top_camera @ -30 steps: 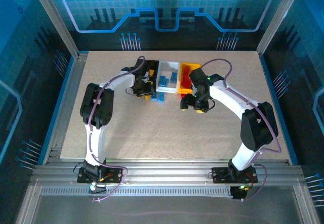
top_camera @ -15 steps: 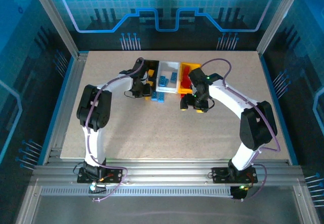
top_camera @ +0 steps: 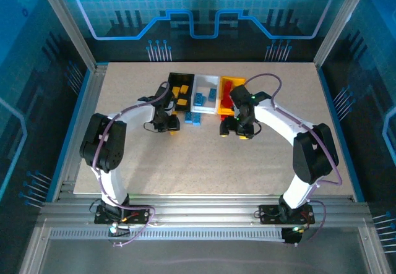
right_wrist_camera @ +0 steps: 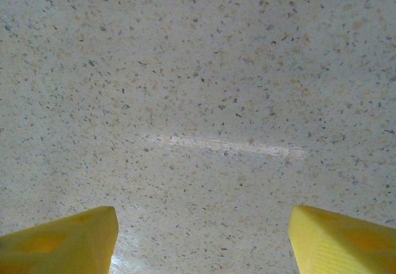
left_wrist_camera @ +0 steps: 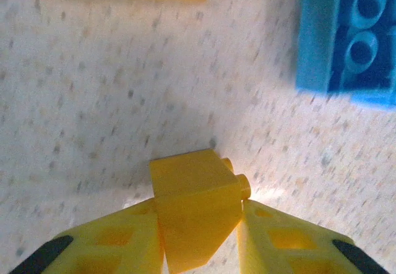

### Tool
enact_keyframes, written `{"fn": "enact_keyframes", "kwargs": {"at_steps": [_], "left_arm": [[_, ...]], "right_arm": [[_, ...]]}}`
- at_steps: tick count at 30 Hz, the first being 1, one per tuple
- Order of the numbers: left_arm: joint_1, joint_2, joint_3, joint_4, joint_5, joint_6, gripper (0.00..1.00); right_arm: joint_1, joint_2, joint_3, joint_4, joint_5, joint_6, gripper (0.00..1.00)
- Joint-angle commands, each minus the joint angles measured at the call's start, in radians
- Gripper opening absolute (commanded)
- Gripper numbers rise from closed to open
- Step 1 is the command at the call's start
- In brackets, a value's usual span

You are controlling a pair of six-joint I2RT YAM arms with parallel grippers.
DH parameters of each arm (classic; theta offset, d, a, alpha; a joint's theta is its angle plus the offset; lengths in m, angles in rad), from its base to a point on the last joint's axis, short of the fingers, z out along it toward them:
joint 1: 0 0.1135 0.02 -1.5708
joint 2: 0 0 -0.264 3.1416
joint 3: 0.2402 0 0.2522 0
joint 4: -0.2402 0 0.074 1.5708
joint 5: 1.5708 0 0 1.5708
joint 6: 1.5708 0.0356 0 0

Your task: Sort the legos into containers by color

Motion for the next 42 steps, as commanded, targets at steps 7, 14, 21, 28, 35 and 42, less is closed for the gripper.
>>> {"fn": "enact_keyframes", "kwargs": {"at_steps": [7, 14, 21, 28, 35, 42], "left_arm": [[0.004, 0.023, 0.004, -0.072, -0.015, 0.027, 0.43], [0.004, 0.084, 0.051, -0.082, -0.019, 0.049, 0.43], [0.007, 0.1, 0.075, -0.085, -0.017, 0.049, 0.35], [0.007, 0.054, 0.066, -0.103, -0.029, 0.056, 0.3], [0.02, -0.025, 0.109, -0.157, -0.027, 0.065, 0.31], [0.039, 0.021, 0.324, -0.214, -0.022, 0.072, 0.32]], "right_arm": [[0.035, 0.04, 0.038, 0.001, -0.011, 0.019, 0.74], [0.037, 0.02, 0.02, -0.003, 0.003, 0.027, 0.74], [0.039, 0.019, 0.015, 0.003, 0.001, 0.036, 0.74], [0.047, 0.03, 0.03, 0.003, 0.002, 0.033, 0.74], [0.046, 0.031, 0.025, 0.003, 0.009, 0.035, 0.74], [0.038, 0.037, 0.037, -0.005, 0.012, 0.029, 0.74]]}}
